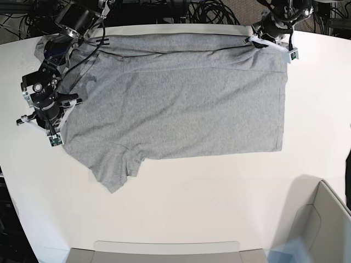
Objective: Fold the T-shirt properly
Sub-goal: 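Move the right gripper down the shirt to the sleeve and hem corner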
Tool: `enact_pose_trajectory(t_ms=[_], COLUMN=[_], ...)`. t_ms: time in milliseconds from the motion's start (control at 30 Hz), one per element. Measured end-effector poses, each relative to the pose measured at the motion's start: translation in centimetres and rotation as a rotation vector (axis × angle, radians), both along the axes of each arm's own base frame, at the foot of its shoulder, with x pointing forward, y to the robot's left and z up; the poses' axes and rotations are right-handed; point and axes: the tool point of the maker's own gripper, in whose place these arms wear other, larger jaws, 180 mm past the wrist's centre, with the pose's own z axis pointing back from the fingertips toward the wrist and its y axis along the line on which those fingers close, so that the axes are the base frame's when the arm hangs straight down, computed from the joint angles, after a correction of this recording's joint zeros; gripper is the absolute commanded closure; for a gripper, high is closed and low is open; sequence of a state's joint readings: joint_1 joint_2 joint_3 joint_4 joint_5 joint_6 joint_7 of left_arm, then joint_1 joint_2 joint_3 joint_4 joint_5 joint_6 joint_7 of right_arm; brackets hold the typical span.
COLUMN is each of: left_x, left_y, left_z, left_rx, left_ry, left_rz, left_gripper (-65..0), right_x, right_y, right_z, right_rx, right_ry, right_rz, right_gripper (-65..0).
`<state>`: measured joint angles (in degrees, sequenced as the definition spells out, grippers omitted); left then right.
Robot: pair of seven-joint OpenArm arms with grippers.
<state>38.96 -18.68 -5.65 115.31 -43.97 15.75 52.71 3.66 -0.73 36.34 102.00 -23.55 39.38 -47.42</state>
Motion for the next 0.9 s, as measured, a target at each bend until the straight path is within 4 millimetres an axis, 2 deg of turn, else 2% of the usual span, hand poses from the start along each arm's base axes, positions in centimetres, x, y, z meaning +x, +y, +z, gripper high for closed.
enact_pose_trajectory(t_ms=[100, 267, 433, 533, 667, 767, 867, 900], left_x=[0.7, 0.5, 2.1, 2.9, 5.3, 6.8, 9.1, 9.8], left_y=[-0.8, -1.3, -1.1, -1.3, -1.2, -1.3, -1.4, -1.4], left_z=[0.1, 0.0, 0.5, 0.8, 1.7, 2.4, 3.6, 3.9], left_rx=[-0.029, -0.044, -0.040, -0.045, -0.043, -0.047, -0.052, -0.051], left_ry=[-0.020, -0.010, -0.055, -0.069, -0.134, -0.171, -0.227, -0.245], left_rz=[0.014, 0.022, 0.025, 0.024, 0.025, 0.022, 0.015, 0.015], left_gripper=[-19.7, -19.8, -19.8, -19.8, -19.8, -19.8, -19.8, -19.8], right_x=[1.1, 2.9, 3.4, 5.4, 8.4, 10.2, 10.1, 9.7], right_y=[-0.1, 0.3, 1.1, 1.6, 2.3, 3.7, 5.9, 6.0], right_z=[-0.6, -0.9, -1.6, -2.4, -2.7, -4.1, -7.1, -8.1], right_rx=[0.021, 0.029, 0.037, 0.086, 0.154, 0.232, 0.331, 0.344], right_ry=[0.015, 0.030, 0.050, 0.071, 0.080, 0.069, 0.097, 0.120], right_rz=[-0.004, 0.028, 0.060, 0.064, 0.088, 0.127, 0.166, 0.167], right_gripper=[-1.1, -1.1, -1.1, -1.1, -1.0, -1.0, -1.0, -1.0])
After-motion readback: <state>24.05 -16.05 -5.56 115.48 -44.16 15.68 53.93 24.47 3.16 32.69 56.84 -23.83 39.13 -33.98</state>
